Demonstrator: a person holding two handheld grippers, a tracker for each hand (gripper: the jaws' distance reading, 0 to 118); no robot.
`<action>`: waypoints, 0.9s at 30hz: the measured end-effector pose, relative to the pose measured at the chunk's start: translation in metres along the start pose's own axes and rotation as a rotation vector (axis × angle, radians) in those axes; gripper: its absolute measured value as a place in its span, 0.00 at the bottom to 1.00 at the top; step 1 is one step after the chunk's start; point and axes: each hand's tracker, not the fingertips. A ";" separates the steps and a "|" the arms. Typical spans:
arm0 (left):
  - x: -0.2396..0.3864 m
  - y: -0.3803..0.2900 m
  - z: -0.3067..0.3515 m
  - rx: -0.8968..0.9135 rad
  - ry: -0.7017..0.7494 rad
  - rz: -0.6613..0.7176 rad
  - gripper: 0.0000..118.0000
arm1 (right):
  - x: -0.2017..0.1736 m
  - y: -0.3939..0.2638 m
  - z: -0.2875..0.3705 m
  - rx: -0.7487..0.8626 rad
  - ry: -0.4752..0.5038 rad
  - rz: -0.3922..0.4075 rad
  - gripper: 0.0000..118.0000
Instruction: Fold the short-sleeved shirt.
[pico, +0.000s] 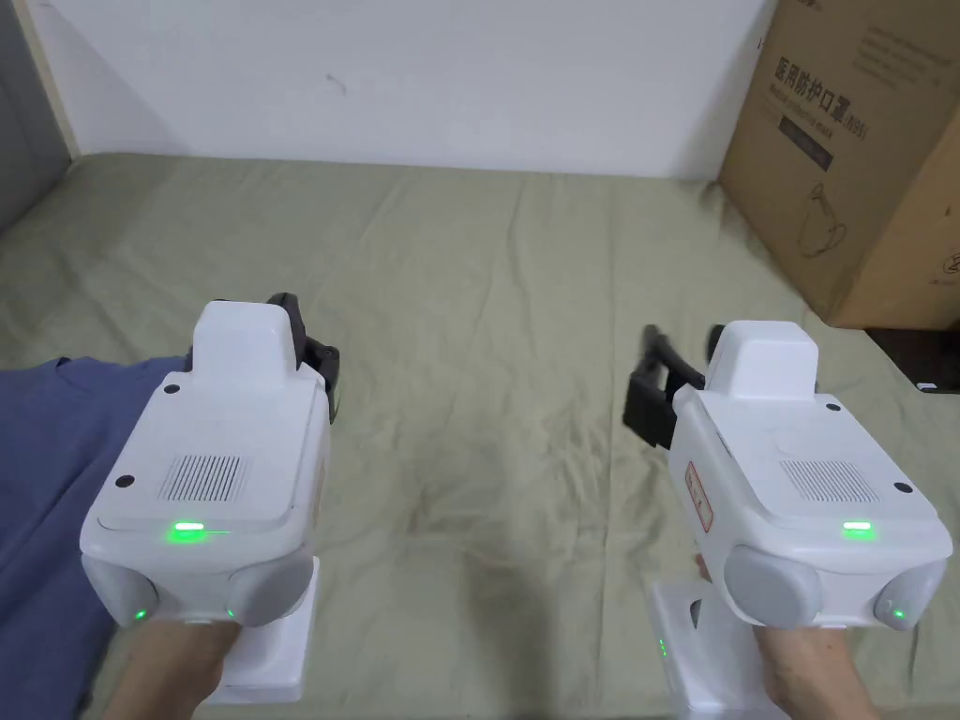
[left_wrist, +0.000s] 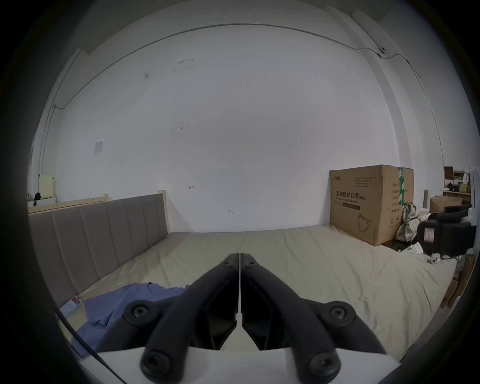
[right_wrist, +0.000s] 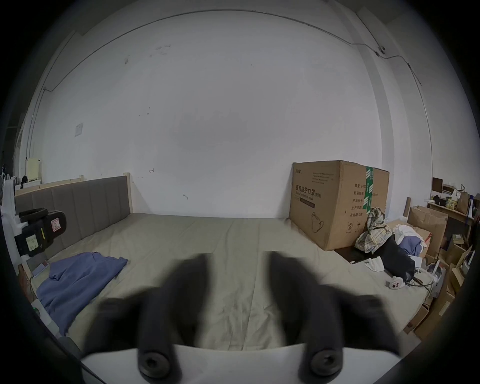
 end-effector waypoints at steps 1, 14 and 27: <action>-0.001 0.000 -0.001 0.008 -0.028 0.015 0.00 | 0.000 0.001 -0.001 0.000 -0.009 0.006 0.00; -0.001 -0.004 -0.003 0.010 -0.066 0.025 0.00 | 0.004 0.007 0.004 -0.003 0.025 -0.025 0.00; -0.002 -0.002 -0.005 0.013 -0.075 0.027 0.00 | 0.008 0.007 0.005 -0.004 0.030 -0.026 0.00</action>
